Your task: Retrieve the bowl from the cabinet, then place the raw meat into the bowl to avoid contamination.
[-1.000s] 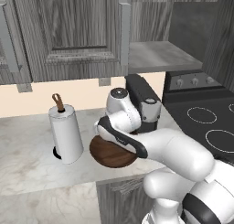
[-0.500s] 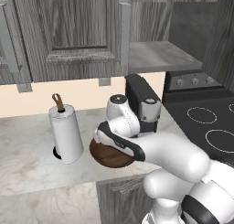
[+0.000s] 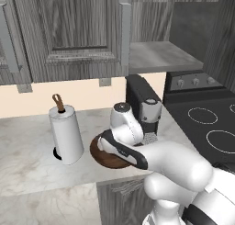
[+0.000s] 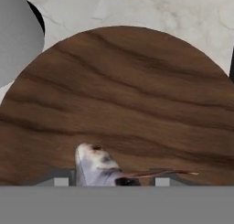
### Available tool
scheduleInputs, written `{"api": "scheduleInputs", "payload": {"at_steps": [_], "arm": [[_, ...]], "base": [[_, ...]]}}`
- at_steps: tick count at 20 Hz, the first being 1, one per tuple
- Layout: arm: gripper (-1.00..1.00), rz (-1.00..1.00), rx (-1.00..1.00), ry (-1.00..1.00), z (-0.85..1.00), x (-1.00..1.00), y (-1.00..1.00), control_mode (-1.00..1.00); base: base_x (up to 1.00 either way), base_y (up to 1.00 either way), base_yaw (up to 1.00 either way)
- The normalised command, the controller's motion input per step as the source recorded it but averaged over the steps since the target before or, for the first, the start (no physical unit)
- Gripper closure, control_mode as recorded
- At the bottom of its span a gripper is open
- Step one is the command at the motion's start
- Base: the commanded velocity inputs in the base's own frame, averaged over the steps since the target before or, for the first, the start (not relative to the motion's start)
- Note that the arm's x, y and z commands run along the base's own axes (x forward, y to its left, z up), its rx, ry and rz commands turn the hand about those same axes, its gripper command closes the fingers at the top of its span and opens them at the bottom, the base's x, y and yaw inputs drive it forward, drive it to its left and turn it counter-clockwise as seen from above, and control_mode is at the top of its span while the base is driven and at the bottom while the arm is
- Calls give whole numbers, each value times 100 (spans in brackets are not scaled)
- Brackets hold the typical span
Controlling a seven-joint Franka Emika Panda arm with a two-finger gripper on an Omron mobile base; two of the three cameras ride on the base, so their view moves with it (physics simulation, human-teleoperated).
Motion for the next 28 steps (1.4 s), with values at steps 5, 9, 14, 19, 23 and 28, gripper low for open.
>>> {"api": "scheduleInputs", "payload": {"at_steps": [5,9,14,19,23,28], "arm": [[100,0,0,-2,-10,6,-1,-100],[100,0,0,-6,-13,11,0,-100],[100,0,0,-1,-19,10,0,-100],[100,0,0,0,-21,8,0,-100],[100,0,0,0,-17,12,0,-100],[100,0,0,0,-18,12,0,-100]], "base": [[0,0,0],[0,0,0],[0,0,0],[0,0,0],[0,0,0],[0,0,0]]}}
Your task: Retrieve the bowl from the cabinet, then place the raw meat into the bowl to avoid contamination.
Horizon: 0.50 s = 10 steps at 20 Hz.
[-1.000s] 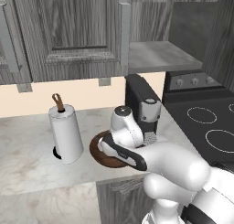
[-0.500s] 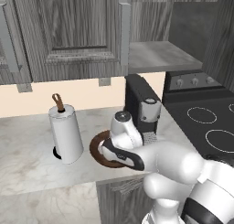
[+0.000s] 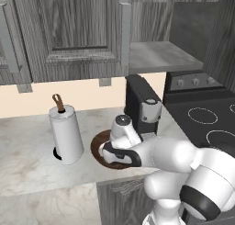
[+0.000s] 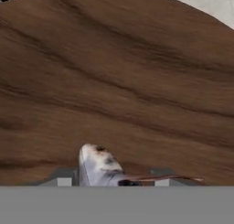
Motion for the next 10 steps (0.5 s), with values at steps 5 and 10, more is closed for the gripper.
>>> {"api": "scheduleInputs", "payload": {"at_steps": [5,10], "arm": [[100,0,0,0,-19,10,0,-100],[-100,0,0,0,-15,4,0,-100]], "base": [[0,0,0],[0,0,0]]}}
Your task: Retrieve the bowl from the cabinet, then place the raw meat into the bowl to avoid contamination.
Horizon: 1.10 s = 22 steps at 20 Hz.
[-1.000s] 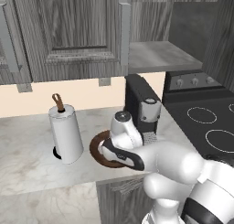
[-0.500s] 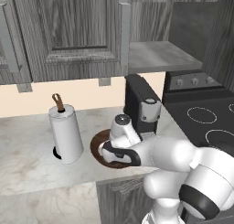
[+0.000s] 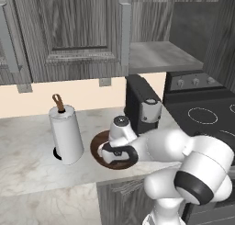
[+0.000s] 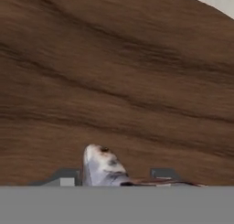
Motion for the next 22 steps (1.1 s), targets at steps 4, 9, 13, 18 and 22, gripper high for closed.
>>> {"api": "scheduleInputs", "payload": {"at_steps": [4,9,13,18,22], "arm": [[-100,0,0,3,-3,0,0,-100],[-100,0,0,5,0,0,0,-100],[-100,-1,0,4,7,0,0,-100],[-100,-2,0,0,20,-3,0,-100],[-100,-2,0,-6,42,-13,1,-100]], "base": [[0,0,0],[0,0,0],[0,0,0],[0,0,0],[0,0,0]]}}
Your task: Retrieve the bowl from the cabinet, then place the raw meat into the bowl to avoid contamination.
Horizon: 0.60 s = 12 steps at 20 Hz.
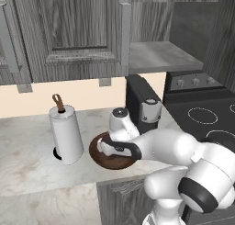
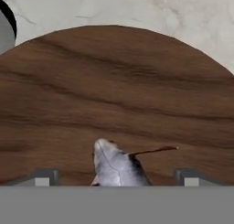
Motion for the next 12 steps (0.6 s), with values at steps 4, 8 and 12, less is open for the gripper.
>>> {"api": "scheduleInputs", "payload": {"at_steps": [4,8,12], "arm": [[-100,-1,-1,-14,51,-18,5,-100],[-100,0,-3,-14,55,-19,11,-100],[-100,0,-3,-13,60,-25,13,-100]], "base": [[0,0,0],[0,0,0],[0,0,0]]}}
